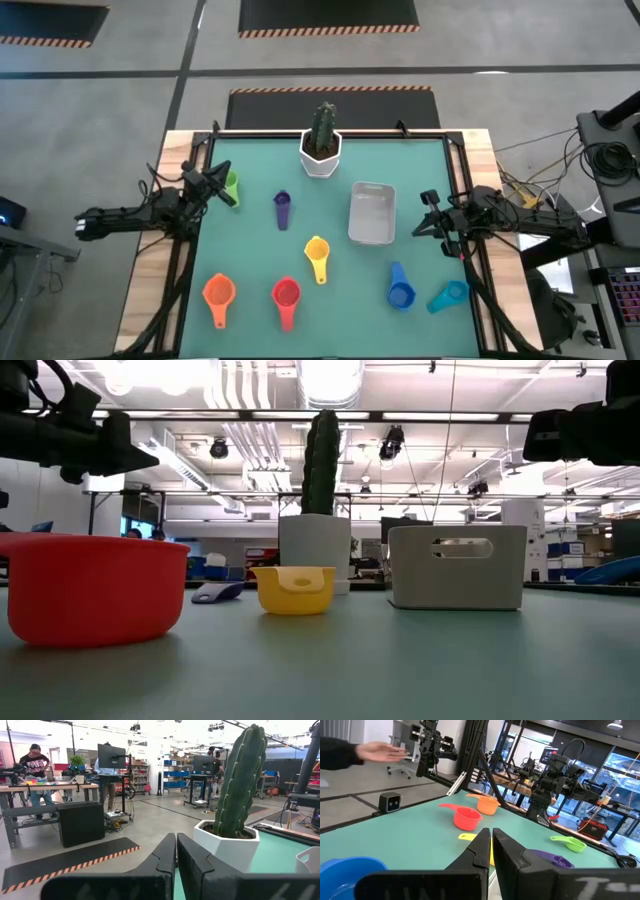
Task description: Nest measuring cups in basket
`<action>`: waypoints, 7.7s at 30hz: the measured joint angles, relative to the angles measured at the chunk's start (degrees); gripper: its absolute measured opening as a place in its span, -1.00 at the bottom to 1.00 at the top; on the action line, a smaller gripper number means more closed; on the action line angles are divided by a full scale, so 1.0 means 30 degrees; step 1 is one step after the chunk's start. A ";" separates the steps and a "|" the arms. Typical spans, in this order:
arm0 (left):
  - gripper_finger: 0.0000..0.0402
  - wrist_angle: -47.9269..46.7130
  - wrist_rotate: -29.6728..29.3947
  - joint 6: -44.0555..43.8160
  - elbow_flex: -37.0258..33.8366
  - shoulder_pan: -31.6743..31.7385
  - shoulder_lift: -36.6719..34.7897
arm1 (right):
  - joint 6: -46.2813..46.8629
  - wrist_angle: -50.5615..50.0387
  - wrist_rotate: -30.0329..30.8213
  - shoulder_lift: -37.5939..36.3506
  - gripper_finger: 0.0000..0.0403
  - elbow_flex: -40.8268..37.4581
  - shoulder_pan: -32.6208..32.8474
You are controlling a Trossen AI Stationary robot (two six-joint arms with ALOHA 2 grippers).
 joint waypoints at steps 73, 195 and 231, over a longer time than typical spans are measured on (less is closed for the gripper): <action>-1.00 -1.0416 0.9164 -1.9602 1.2794 -0.5063 1.4955 | 0.5717 0.6021 0.8013 0.6213 -0.96 0.5433 -0.0006; -0.94 -2.3277 0.9464 -2.0946 3.2232 -1.4076 4.1586 | 0.1428 0.5445 0.8013 0.6249 -0.96 0.7679 0.0002; -0.98 -3.1406 0.6723 -2.6830 3.2749 -1.5836 3.4637 | 0.1005 0.5426 0.8005 0.7641 -0.96 0.7628 0.0000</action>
